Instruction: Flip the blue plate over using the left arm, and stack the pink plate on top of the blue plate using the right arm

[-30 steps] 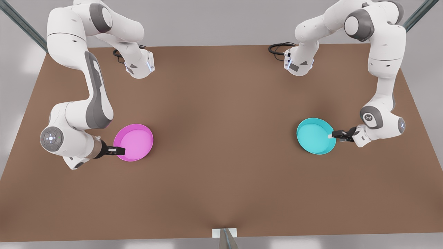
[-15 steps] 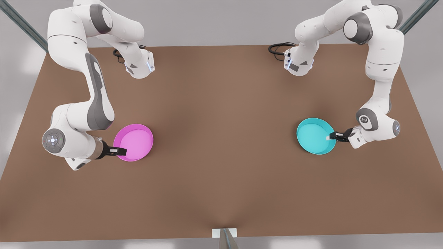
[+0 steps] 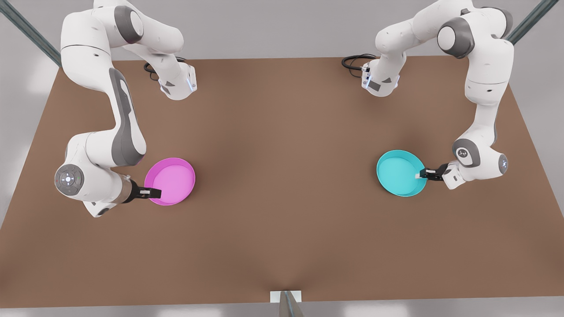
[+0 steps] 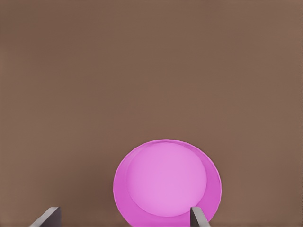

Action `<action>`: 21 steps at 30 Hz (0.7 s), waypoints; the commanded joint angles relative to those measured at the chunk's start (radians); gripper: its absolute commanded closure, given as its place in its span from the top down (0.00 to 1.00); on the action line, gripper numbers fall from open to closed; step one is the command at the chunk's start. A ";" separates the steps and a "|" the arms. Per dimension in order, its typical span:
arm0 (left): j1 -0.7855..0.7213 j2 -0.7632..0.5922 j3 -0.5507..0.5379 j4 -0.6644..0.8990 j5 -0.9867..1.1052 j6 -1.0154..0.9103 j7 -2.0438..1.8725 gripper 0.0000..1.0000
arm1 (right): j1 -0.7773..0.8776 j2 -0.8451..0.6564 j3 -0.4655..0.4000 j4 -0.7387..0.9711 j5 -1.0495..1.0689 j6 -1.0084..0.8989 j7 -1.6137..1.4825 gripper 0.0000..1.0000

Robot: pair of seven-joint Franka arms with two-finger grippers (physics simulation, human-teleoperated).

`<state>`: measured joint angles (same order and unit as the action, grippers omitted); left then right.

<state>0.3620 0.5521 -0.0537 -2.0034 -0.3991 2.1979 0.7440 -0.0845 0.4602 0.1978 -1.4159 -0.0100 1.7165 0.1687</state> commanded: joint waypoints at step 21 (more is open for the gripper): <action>0.000 0.006 0.000 0.002 0.000 -0.001 0.000 0.23 | 0.002 0.003 0.000 0.002 -0.001 0.000 0.000 1.00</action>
<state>0.3618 0.5571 -0.0539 -2.0020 -0.3559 2.2001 0.7399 -0.0827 0.4633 0.1954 -1.4146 -0.0107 1.7165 0.1687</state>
